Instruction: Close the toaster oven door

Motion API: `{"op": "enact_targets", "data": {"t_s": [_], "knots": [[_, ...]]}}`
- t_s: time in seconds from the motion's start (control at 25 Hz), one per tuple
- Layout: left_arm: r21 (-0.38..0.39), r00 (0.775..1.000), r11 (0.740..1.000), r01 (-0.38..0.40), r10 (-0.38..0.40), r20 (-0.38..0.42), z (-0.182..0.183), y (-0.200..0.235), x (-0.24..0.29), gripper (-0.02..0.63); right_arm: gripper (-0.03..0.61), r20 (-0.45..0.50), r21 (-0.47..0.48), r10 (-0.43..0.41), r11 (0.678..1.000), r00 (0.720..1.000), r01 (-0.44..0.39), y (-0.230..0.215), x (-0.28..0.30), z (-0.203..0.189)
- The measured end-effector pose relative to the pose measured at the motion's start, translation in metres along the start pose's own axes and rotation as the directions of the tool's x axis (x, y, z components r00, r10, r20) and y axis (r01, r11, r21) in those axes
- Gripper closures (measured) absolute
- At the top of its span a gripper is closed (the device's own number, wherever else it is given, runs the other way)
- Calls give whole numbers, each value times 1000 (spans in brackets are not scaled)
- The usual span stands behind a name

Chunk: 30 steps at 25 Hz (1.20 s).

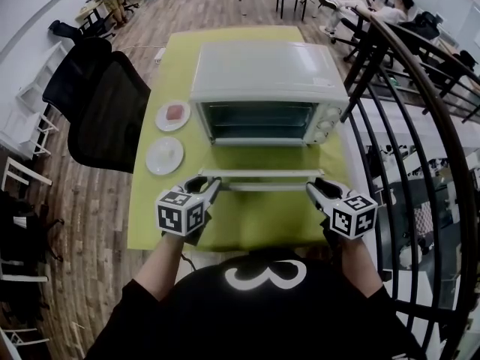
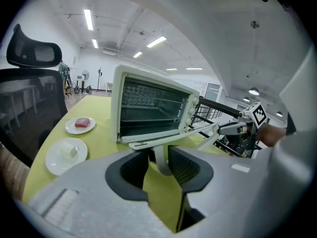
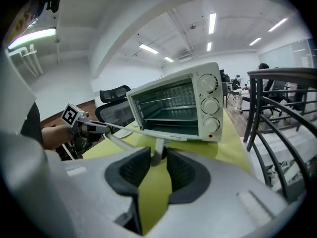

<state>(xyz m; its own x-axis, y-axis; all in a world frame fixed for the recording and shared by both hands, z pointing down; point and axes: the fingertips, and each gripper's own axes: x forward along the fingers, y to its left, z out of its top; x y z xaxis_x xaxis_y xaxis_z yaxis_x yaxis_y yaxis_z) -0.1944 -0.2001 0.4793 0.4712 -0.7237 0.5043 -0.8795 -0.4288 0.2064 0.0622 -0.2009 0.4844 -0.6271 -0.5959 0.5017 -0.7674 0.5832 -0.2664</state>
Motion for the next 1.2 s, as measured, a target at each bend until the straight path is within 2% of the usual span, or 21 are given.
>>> {"op": "enact_targets", "data": {"t_s": [0.24,0.72,1.2], "knots": [[-21,1000,1000,-3,3,6,11,1,-1,479,469,-17,-4,15,1000,1000,-15,1,-2,12],[-73,999,997,2,1,52,38,5,0,480,466,16,-30,11,999,1000,-11,-3,-3,40],[-191,991,979,74,-50,125,73,13,3,479,465,81,-47,12,999,997,-8,-6,-3,78]]}}
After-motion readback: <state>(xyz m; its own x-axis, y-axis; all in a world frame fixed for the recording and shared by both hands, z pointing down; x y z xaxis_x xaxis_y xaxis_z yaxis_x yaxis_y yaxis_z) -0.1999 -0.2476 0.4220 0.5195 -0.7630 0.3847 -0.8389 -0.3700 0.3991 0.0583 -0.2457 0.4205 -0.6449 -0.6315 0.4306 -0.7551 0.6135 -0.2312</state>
